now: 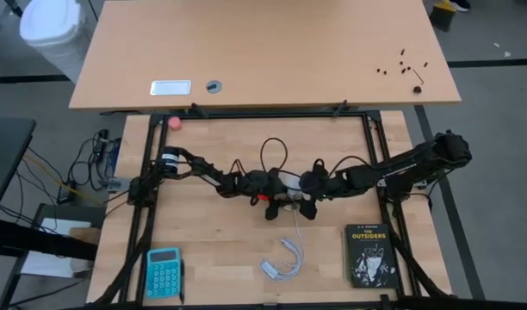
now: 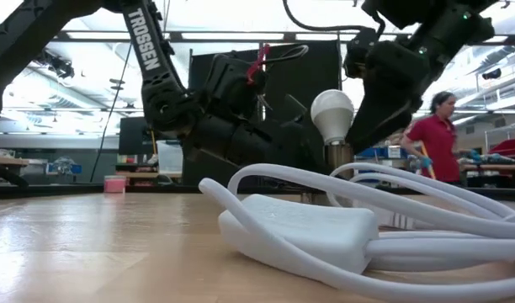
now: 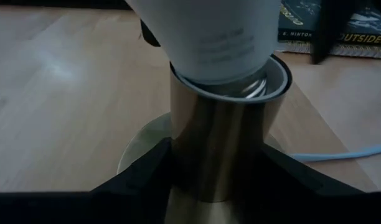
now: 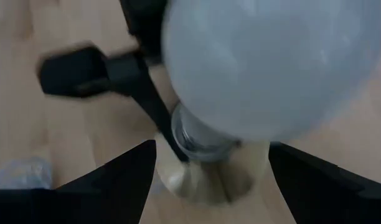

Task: Screw lightbulb
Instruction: Insert the white lightbulb into the silver lamp

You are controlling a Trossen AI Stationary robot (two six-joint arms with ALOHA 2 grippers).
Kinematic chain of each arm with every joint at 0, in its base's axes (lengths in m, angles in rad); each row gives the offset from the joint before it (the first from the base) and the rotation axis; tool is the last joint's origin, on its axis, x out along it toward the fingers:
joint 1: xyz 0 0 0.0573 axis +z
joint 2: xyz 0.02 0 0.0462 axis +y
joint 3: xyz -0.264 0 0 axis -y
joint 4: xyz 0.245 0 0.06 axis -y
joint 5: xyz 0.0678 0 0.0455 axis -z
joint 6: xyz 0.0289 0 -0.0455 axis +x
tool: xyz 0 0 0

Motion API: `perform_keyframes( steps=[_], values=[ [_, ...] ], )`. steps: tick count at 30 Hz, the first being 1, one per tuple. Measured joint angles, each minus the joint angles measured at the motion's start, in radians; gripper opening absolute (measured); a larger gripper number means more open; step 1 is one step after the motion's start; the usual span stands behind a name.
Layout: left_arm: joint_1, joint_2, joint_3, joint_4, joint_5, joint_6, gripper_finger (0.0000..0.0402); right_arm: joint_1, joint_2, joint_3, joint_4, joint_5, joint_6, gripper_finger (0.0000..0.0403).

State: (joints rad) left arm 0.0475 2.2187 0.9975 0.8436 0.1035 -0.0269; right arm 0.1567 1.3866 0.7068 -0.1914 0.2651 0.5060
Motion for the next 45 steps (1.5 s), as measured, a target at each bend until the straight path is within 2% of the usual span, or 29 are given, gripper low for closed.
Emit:
perform_keyframes(
  steps=[5,12,17,23,28,36,41,45],
  values=[
    [0.0,-0.001,-0.05,0.07,-0.006,-0.017,0.0204,0.006,-0.001,-0.061,0.138,0.08,-0.011,0.0323],
    [0.0,-0.003,-0.147,0.223,-0.006,-0.081,0.0204,0.006,0.003,-0.138,0.354,0.103,-0.015,0.0323],
    [0.0,-0.001,-0.218,0.346,-0.013,-0.11,0.0204,-0.001,0.004,-0.159,0.421,0.12,-0.038,0.0323],
    [0.0,-0.001,-0.223,0.351,-0.013,-0.104,0.0204,-0.027,0.004,-0.159,0.476,0.101,-0.056,0.0323],
    [0.0,-0.001,-0.223,0.35,-0.013,-0.093,0.0204,-0.037,0.026,-0.159,0.517,0.045,-0.058,0.0323],
    [0.0,-0.001,-0.222,0.343,-0.014,-0.082,0.0204,-0.051,0.169,-0.159,0.708,0.026,-0.086,0.0323],
    [-0.002,-0.001,-0.222,0.342,-0.016,-0.079,0.0204,-0.083,0.194,-0.153,0.789,0.023,-0.124,0.0323],
    [-0.002,-0.001,-0.222,0.346,-0.016,-0.077,0.0204,-0.129,0.199,-0.153,0.809,-0.048,-0.121,0.0323]
  ],
)
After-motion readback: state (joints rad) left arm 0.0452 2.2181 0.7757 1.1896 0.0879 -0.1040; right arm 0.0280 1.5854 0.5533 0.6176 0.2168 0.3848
